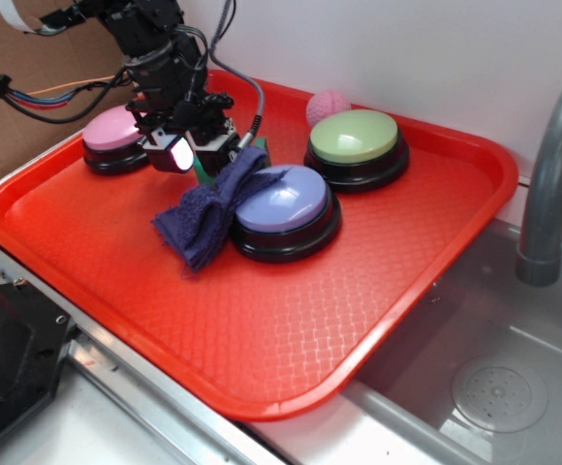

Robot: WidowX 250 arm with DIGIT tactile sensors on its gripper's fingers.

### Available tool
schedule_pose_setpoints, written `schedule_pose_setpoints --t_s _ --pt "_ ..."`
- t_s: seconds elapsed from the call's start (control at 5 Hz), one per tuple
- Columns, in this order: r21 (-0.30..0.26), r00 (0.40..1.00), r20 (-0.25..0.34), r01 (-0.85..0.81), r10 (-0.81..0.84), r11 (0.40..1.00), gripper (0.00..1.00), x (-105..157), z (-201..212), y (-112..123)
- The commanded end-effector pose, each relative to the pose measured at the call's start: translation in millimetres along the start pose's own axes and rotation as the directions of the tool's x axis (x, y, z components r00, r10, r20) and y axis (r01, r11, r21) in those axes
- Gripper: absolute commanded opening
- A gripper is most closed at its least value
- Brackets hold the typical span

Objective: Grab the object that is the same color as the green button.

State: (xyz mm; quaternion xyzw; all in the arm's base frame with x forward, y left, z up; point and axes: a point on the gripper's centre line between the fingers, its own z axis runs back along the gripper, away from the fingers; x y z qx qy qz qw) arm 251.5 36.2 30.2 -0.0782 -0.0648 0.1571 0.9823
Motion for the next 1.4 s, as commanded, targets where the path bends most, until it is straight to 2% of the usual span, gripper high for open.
schedule_pose_setpoints --t_s 0.0,0.2,0.4,0.6,0.8,1.0,1.2 --pt "0.019 0.999 0.036 -0.002 0.001 1.000 0.00 10 9 3" --pt "0.037 1.000 0.013 0.022 -0.023 0.999 0.00 9 20 1" --pt "0.082 0.996 -0.020 0.085 -0.084 0.993 0.00 1 56 1" --pt "0.136 0.992 -0.028 0.124 -0.121 0.983 0.00 -11 90 0" --pt "0.179 0.985 -0.035 0.171 -0.168 0.969 0.00 -41 143 3" --pt "0.178 0.995 0.040 0.087 -0.096 0.980 0.00 -57 152 2" --pt "0.277 0.998 -0.059 0.019 -0.003 0.961 0.00 -60 155 3"
